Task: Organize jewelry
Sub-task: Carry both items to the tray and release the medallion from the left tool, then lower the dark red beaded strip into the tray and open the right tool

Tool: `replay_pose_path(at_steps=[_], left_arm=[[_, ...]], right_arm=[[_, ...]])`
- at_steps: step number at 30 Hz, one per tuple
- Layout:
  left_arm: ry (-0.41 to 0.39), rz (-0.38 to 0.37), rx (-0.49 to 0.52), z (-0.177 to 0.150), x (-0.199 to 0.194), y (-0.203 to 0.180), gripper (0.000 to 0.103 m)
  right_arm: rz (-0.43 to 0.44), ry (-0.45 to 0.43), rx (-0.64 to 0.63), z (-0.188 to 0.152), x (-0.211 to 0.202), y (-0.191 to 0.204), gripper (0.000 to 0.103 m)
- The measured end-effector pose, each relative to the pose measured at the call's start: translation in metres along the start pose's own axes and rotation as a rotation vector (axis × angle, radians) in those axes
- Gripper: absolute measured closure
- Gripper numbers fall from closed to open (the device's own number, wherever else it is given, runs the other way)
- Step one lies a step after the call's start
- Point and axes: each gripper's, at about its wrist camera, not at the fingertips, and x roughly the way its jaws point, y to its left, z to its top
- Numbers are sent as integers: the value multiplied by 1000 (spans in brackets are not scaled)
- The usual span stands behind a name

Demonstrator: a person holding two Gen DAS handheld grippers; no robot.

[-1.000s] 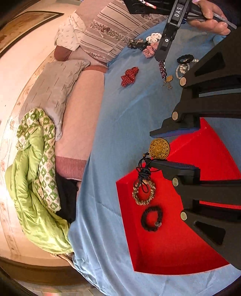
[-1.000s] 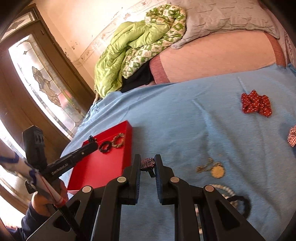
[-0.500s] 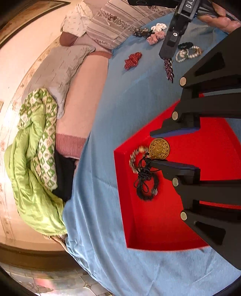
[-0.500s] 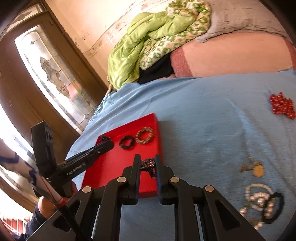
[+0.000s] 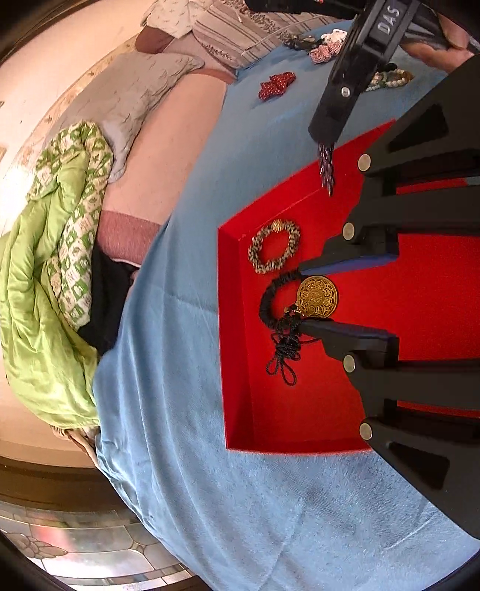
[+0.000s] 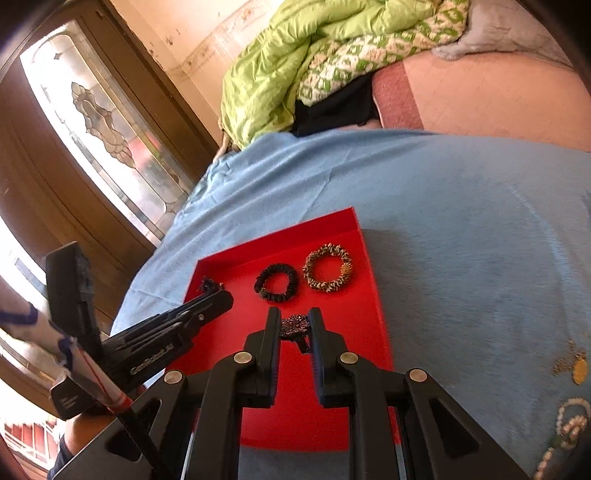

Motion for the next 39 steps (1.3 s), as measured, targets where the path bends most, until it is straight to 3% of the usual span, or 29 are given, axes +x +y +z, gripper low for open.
replay_pose_path(at_steps=[17, 39], left_arm=[[33, 43, 0, 0, 9, 3, 79], [65, 64, -3, 0, 15, 5, 79]], right_arm=[[-77, 83, -33, 5, 52, 8, 87], [-101, 116, -13, 2, 61, 0, 86]])
